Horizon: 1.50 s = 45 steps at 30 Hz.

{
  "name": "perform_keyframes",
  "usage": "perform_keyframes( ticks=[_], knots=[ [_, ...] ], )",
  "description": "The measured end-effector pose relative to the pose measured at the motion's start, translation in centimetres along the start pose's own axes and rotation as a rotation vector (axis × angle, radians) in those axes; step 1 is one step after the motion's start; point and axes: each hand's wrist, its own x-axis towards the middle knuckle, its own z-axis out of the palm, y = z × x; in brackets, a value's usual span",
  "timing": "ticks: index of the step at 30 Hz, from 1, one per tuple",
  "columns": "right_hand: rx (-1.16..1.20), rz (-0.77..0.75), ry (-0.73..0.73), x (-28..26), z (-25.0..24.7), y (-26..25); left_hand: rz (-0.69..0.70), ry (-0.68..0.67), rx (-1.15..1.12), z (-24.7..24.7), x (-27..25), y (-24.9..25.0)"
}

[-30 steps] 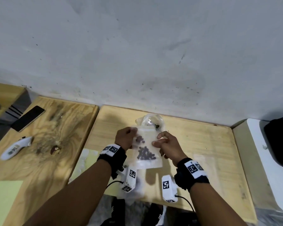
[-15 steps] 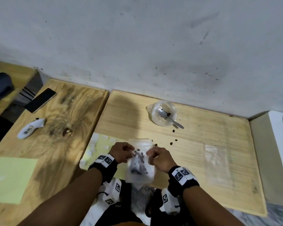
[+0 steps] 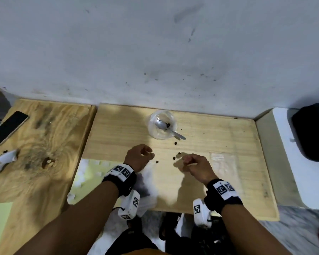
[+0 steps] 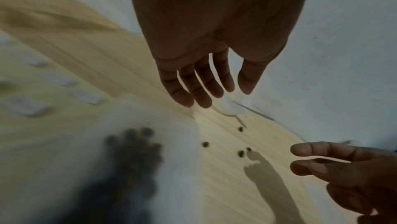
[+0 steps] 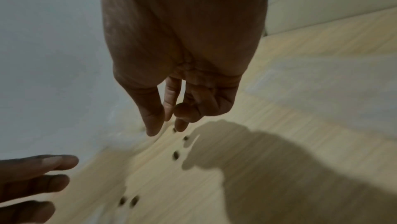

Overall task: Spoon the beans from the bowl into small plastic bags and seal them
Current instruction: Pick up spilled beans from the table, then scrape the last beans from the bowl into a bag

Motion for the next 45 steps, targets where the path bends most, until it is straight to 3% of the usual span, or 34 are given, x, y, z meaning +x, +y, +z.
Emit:
perform_keyframes(
  ticks=[6,10,15,18,24,27,31,35,40,45],
  knots=[
    [-0.036,0.183,0.305,-0.4,-8.9,4.8,-0.075,-0.411,-0.084,9.6,1.0,6.1],
    [-0.197,0.322,0.334,-0.5,-12.5,8.5,-0.218,-0.559,-0.170,15.8,1.3,8.9],
    [-0.431,0.359,0.249,-0.8,-13.5,10.1,-0.280,-0.506,-0.168,21.1,1.5,10.3],
    [-0.495,0.325,0.269,-0.7,-13.2,10.4,-0.271,-0.414,-0.155,22.9,1.4,10.6],
    [-0.356,0.299,0.276,0.0,-13.2,11.0,-0.297,-0.375,-0.263,24.1,1.5,10.7],
    [-0.182,0.246,0.350,0.3,-13.5,11.5,-0.284,-0.361,-0.320,24.0,1.6,10.3],
    [0.098,0.160,0.408,0.5,-14.4,11.2,-0.166,-0.250,-0.388,23.1,1.7,10.4],
    [0.464,0.108,0.269,-0.1,-15.1,8.3,-0.001,-0.172,-0.453,20.8,2.0,11.6],
    [0.465,0.028,0.125,0.1,-14.5,3.5,0.182,-0.091,-0.431,16.0,2.4,12.9],
    [0.331,-0.154,0.275,1.1,-12.8,-2.5,0.360,-0.091,-0.249,9.4,2.3,13.4]
  ],
)
